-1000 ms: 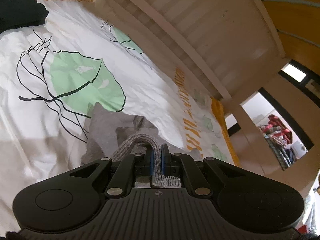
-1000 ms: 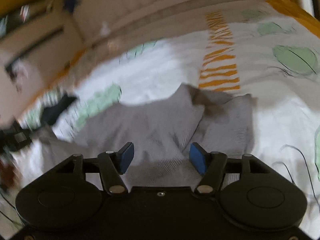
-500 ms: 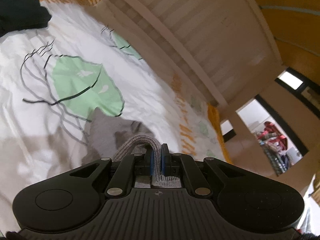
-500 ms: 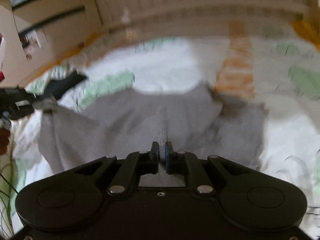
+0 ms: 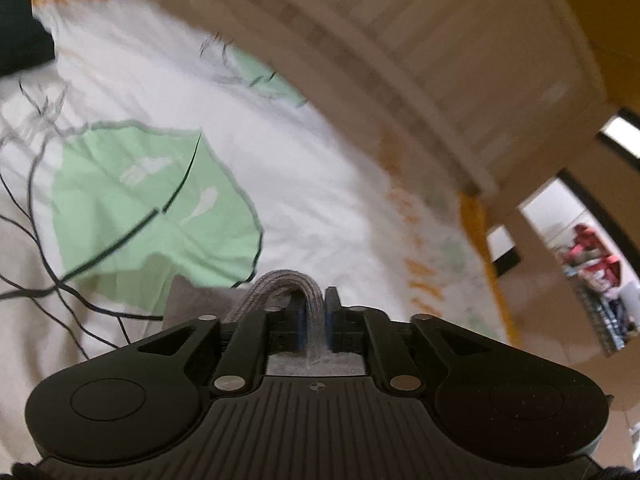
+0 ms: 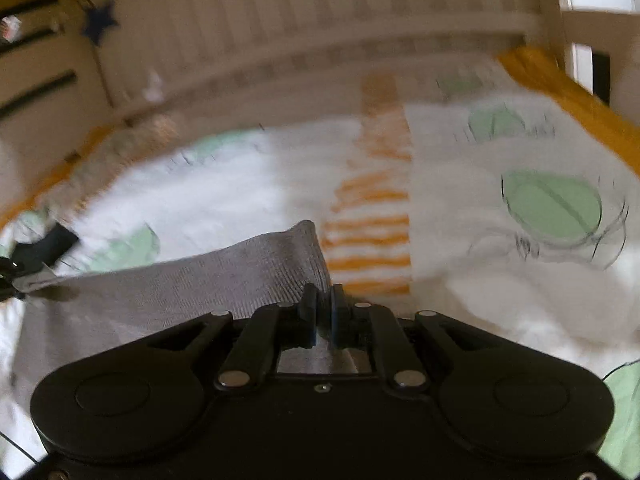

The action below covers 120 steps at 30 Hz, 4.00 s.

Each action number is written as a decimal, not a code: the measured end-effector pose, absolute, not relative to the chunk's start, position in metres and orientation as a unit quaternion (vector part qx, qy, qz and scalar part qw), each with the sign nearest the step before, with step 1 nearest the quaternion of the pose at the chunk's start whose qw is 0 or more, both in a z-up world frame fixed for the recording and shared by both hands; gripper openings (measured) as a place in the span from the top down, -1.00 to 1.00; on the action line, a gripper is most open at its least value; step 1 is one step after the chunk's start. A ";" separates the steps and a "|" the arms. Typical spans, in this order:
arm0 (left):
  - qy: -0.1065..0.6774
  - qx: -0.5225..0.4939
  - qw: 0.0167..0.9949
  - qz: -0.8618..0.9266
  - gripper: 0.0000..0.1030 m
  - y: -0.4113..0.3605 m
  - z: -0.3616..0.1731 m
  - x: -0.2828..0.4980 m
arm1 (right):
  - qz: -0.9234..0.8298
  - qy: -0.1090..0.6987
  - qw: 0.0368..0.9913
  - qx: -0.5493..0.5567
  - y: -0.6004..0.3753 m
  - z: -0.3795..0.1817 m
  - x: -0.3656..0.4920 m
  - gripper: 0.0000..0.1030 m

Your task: Fold large clothes

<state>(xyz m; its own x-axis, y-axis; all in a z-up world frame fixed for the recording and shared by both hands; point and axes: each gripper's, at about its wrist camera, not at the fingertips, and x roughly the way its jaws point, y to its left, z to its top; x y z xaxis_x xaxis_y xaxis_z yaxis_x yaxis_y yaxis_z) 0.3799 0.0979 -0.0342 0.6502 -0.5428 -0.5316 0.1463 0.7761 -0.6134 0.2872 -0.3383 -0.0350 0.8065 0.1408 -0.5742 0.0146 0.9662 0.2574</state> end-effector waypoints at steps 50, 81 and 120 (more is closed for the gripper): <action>0.441 -0.152 0.868 -0.169 -0.52 0.120 -0.064 0.282 | -0.020 0.388 0.882 0.266 -0.378 -0.069 0.205 -0.73; 0.446 -0.248 0.830 -0.223 0.72 0.135 -0.065 0.257 | 0.076 0.378 0.856 0.346 -0.357 -0.083 0.178 0.62; 0.403 -0.043 0.898 -0.169 0.03 0.113 -0.026 0.213 | 0.083 0.375 0.909 0.159 -0.284 -0.023 0.111 -0.30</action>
